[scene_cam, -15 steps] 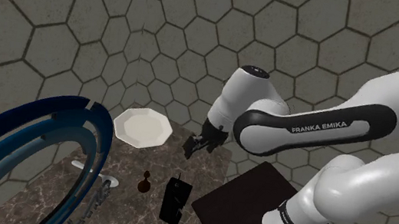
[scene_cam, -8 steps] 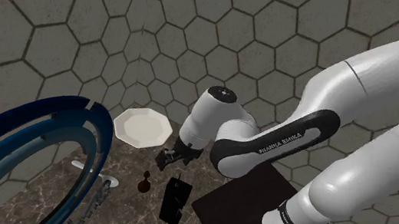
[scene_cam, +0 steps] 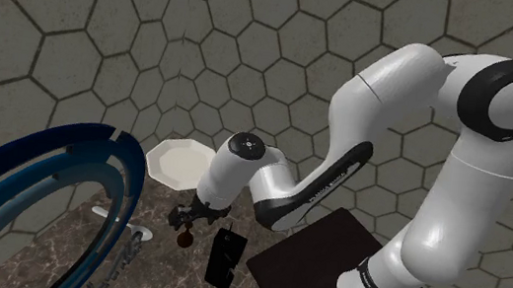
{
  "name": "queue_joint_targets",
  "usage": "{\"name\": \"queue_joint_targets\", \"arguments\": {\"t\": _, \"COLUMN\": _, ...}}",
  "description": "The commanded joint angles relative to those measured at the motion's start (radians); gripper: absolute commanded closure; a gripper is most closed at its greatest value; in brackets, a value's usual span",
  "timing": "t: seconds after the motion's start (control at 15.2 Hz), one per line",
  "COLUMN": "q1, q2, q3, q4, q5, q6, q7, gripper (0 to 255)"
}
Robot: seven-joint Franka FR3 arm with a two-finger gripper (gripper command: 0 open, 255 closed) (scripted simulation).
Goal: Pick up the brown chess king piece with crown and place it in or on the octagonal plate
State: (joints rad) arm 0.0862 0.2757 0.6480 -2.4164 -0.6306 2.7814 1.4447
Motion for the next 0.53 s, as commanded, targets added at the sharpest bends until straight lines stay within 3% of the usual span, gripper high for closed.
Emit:
{"name": "queue_joint_targets", "arguments": {"t": 0.0, "q1": 0.041, "q2": 0.043, "q3": -0.047, "q4": 0.024, "q5": -0.069, "q6": 0.010, "q7": 0.056, "gripper": 0}}
{"name": "queue_joint_targets", "arguments": {"t": 0.26, "q1": 0.095, "q2": 0.105, "q3": -0.115, "q4": 0.055, "q5": -0.155, "q6": 0.032, "q7": 0.121, "gripper": 0}}
{"name": "queue_joint_targets", "arguments": {"t": 0.46, "q1": 0.103, "q2": 0.114, "q3": -0.125, "q4": 0.060, "q5": -0.166, "q6": 0.036, "q7": 0.130, "gripper": 0}}
